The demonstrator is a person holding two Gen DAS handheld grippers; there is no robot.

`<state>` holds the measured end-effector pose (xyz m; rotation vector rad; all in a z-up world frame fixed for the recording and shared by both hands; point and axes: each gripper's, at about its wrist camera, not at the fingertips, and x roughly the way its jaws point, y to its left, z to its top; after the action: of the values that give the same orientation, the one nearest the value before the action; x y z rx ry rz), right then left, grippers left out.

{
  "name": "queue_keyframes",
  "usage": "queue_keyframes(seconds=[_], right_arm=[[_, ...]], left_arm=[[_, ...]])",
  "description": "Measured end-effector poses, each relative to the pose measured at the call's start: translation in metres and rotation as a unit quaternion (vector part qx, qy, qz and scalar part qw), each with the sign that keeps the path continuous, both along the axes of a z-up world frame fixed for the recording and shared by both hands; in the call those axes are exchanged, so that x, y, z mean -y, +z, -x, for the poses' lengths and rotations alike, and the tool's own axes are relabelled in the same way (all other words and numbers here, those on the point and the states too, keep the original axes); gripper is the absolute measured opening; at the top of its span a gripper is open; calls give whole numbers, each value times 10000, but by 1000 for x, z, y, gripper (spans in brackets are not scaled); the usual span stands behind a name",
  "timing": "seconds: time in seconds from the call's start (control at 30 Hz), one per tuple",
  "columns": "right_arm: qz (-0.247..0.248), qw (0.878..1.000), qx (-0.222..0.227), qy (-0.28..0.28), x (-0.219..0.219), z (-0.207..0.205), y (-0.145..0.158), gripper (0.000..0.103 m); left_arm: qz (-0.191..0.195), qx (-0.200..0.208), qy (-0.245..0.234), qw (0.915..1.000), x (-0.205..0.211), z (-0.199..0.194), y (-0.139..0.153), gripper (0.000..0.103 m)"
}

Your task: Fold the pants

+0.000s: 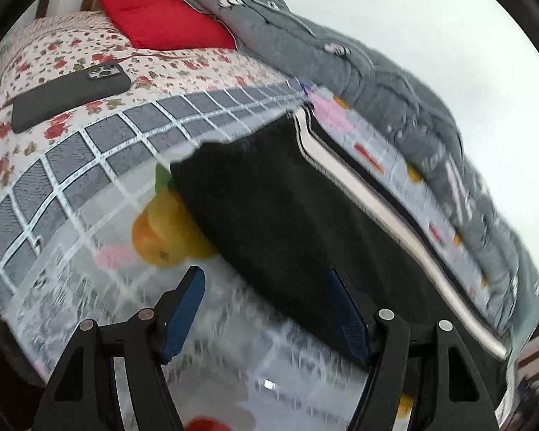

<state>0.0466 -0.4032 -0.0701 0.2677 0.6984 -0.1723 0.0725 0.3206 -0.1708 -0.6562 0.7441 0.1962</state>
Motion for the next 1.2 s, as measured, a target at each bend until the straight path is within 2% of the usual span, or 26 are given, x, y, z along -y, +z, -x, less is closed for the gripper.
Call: queue_keyframes(seconds=[0.1,0.17,0.23,0.33,0.4,0.43,0.47,0.53,0.57,0.63,0.7,0.83,0.9,1.0,1.1,1.2], right_arm=[[-65,9998,-193,51,-14,-4,-14,55],[82,9995,-316,-1,-19,-9,-18,55],[173,9992,-359,-61,-21,-12,-19,55],[51,9993,-366,-3,-22,-12,-19,55],[25,9994,-350,49,-24,-9,-19,55],[46,9993,-357,74,-25,-7,-20,55],[108,9992,-374,83,-28,-5,-21,55],[245,9989,-386,123,-32,0,-23,55],[301,9987,-385,170,-34,3,-24,55],[423,9980,-411,204,-35,8,-25,55],[534,9972,-457,265,-36,12,-27,55],[657,9951,-611,415,-32,23,-34,55],[633,9951,-617,442,-27,28,-36,55],[429,9964,-576,442,-14,38,-38,55],[280,9972,-541,437,0,44,-38,55],[199,9976,-505,440,13,49,-38,55]], left_arm=[[75,144,34,9999,-7,-15,-4,68],[71,191,3,9998,-9,-28,-4,68],[132,240,52,9996,-13,-40,-5,67],[343,329,213,9986,-19,-50,-6,64],[360,193,441,9982,-21,-53,-5,41],[294,65,569,9979,-23,-54,-6,18],[233,-65,685,9974,-23,-55,-5,13],[228,47,761,9968,-22,-52,2,10],[11,110,781,9969,-16,-51,12,9],[-670,251,622,9955,9,-52,41,9],[-1179,467,411,9911,38,-53,70,9],[-1922,825,-170,9777,113,-60,119,9],[-2082,991,-568,9714,155,-61,133,9],[-2181,1071,-1182,9628,223,-62,140,9],[-2319,997,-1727,9521,288,-59,130,9],[-2295,820,-2273,9428,347,-50,107,9]])
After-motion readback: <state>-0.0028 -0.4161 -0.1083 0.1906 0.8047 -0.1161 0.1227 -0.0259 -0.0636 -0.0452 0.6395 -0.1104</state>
